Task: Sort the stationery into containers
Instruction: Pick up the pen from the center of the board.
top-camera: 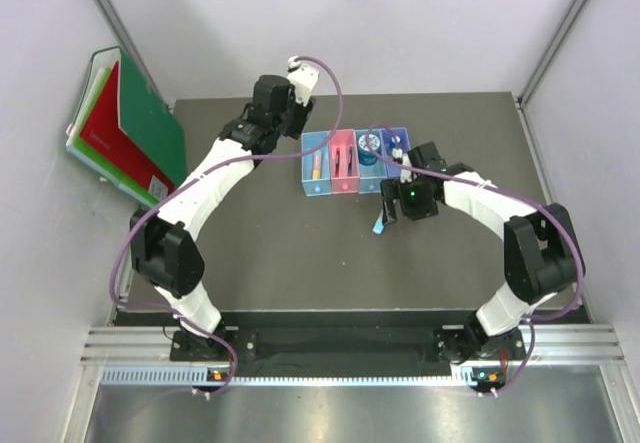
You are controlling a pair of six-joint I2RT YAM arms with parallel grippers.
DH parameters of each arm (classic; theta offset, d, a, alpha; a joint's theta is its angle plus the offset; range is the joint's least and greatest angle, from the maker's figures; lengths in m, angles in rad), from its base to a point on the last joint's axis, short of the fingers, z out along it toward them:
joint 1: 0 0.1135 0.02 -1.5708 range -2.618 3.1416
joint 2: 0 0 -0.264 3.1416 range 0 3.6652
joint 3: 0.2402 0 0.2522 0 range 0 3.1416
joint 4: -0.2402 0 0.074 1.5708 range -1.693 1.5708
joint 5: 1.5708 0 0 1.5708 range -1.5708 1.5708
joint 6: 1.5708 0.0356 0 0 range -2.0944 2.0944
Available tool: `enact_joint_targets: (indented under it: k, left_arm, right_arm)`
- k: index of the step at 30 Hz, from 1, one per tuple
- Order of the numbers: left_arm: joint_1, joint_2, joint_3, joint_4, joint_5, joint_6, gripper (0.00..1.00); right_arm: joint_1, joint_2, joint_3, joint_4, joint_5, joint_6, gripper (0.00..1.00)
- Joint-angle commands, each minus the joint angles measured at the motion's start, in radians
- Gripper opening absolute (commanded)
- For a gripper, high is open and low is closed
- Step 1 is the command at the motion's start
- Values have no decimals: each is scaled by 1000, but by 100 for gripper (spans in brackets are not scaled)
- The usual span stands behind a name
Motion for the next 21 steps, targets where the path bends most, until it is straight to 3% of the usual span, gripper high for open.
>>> enact_joint_targets:
  k: [1,14,21]
  left_arm:
    - [6,-76,-33,50,-3,9,54]
    - [4,-147,-147,108,-5,44,55]
    - [9,-136,-147,124,-8,55,56]
  right_arm:
    - [52,12,9,80,84,53,88]
    - [110,133,48,133,130,79,86]
    - [112,164,63,129,129,90,71]
